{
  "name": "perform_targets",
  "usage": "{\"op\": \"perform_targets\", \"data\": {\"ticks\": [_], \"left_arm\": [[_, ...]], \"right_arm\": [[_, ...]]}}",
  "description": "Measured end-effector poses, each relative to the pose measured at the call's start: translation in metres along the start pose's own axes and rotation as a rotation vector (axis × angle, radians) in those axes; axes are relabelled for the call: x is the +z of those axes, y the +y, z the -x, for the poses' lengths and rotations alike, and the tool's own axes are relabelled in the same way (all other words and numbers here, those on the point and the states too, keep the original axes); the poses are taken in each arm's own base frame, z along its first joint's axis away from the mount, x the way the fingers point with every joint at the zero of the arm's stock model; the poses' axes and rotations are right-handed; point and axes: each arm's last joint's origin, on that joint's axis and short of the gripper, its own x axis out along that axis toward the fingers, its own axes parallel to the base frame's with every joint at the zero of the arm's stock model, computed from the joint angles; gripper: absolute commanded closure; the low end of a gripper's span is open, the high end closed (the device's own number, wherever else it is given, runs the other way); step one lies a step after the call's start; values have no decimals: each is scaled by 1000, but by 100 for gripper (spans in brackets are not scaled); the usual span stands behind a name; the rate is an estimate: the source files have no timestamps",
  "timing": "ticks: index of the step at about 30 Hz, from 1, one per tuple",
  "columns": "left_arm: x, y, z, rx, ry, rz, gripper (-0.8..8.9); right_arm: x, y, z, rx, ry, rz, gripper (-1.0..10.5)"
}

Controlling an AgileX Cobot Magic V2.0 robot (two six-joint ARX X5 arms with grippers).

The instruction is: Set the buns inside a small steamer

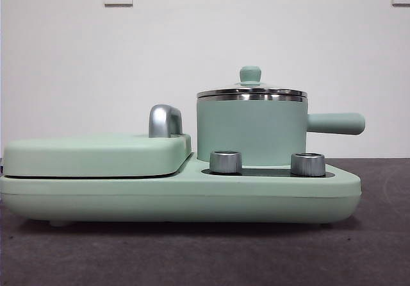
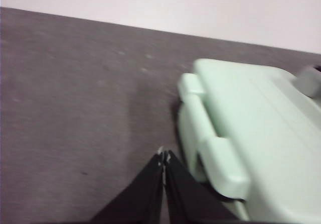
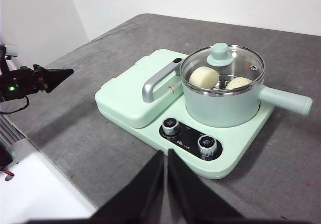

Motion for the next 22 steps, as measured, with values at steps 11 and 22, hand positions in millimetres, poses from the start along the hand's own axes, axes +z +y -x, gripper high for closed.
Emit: {"op": "perform_targets", "data": {"ticks": [11,22], "left_arm": [[-12,3,-1,29,-46,-23,806],[-14,4,-1,46,-25,-36,806]], "right_arm": [[0,0,0,0,0,0,938],[0,0,0,0,-1,0,938]]}}
